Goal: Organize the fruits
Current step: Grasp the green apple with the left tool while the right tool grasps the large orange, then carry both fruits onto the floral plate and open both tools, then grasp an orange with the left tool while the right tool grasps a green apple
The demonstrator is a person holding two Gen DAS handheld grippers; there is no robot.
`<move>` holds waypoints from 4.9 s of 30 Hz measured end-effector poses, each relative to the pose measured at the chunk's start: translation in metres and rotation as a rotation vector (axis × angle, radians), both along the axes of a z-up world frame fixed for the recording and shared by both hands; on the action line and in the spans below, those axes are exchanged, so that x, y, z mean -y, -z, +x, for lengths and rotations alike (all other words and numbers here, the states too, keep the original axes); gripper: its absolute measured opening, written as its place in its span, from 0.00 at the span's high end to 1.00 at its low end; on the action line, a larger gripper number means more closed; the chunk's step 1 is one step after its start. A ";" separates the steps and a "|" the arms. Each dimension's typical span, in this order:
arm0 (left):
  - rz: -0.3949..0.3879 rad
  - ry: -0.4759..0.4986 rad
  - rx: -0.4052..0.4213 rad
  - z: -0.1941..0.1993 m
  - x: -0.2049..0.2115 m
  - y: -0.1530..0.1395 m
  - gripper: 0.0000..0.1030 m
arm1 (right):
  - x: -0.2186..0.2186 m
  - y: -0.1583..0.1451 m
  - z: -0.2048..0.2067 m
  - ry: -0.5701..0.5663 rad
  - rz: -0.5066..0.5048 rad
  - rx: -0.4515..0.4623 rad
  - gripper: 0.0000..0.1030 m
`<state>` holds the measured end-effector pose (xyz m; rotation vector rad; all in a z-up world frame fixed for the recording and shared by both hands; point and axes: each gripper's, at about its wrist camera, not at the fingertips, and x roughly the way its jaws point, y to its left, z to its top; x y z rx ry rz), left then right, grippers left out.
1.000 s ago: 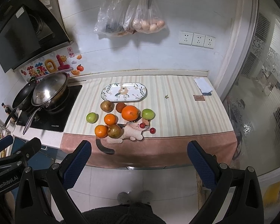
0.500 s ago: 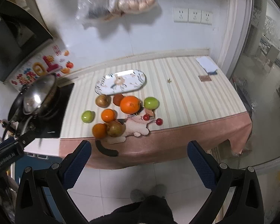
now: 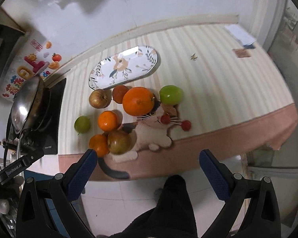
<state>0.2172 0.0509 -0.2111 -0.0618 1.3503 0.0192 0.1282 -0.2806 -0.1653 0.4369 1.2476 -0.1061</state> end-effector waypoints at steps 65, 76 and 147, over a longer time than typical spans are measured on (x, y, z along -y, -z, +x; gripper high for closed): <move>-0.171 0.158 -0.164 0.248 0.131 0.061 0.48 | 0.020 0.101 0.290 -0.169 0.064 -0.120 0.17; -0.118 0.139 -0.252 0.295 0.147 0.118 0.48 | 0.019 0.165 0.349 -0.209 0.026 -0.230 0.16; 0.048 0.316 -0.304 0.097 0.137 0.130 0.40 | 0.039 0.178 0.160 -0.005 -0.031 -0.355 0.36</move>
